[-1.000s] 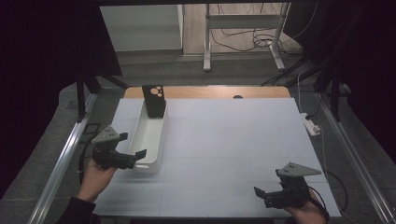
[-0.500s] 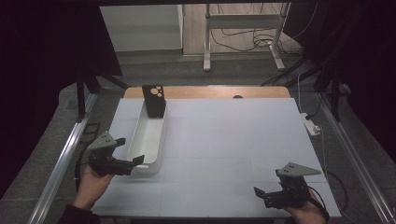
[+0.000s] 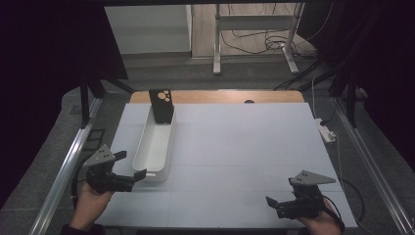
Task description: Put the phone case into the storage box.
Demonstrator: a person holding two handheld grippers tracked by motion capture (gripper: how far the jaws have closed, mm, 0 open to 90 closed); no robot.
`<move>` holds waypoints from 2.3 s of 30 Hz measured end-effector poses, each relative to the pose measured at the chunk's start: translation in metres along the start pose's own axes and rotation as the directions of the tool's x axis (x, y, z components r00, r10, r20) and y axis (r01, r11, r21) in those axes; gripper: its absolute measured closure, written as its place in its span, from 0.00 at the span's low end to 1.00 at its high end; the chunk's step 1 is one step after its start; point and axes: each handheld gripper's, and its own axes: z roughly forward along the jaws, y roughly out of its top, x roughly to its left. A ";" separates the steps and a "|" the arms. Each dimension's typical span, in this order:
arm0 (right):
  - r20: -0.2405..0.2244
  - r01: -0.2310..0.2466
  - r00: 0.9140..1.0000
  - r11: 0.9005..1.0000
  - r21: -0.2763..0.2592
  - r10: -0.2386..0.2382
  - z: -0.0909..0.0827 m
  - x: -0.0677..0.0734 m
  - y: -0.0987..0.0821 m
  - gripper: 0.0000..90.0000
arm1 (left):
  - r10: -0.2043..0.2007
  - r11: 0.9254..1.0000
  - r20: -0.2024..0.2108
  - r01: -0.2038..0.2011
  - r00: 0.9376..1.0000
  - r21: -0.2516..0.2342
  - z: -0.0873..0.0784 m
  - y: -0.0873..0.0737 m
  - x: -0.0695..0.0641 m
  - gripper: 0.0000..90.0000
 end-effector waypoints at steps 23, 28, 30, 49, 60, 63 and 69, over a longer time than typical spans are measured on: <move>-0.002 0.002 1.000 1.000 0.007 -0.002 0.001 0.000 0.000 0.00 | -0.018 1.000 -0.058 0.018 0.998 0.005 -0.024 -0.028 -0.003 0.00; -0.001 0.001 1.000 1.000 0.008 -0.001 0.001 0.000 0.000 0.00 | -0.023 1.000 -0.071 0.023 0.997 0.012 -0.029 -0.033 -0.004 0.00; -0.001 0.001 1.000 1.000 0.008 -0.001 0.001 0.000 0.000 0.00 | -0.023 1.000 -0.078 0.024 0.997 0.014 -0.031 -0.036 -0.004 0.00; -0.005 -0.004 1.000 1.000 0.020 0.004 0.002 0.000 0.001 0.00 | -0.034 0.998 -0.091 0.039 0.995 0.054 -0.039 -0.053 -0.011 0.00; -0.007 -0.006 1.000 1.000 0.021 0.006 0.002 -0.001 0.001 0.00 | -0.029 0.996 -0.111 0.038 0.993 0.075 -0.041 -0.058 -0.013 0.00; -0.007 -0.007 1.000 1.000 0.021 0.007 0.002 -0.001 0.001 0.00 | -0.025 0.996 -0.115 0.035 0.993 0.081 -0.041 -0.059 -0.014 0.00; -0.007 -0.007 1.000 1.000 0.021 0.007 0.002 -0.001 0.001 0.00 | -0.023 0.996 -0.115 0.033 0.993 0.086 -0.041 -0.060 -0.015 0.00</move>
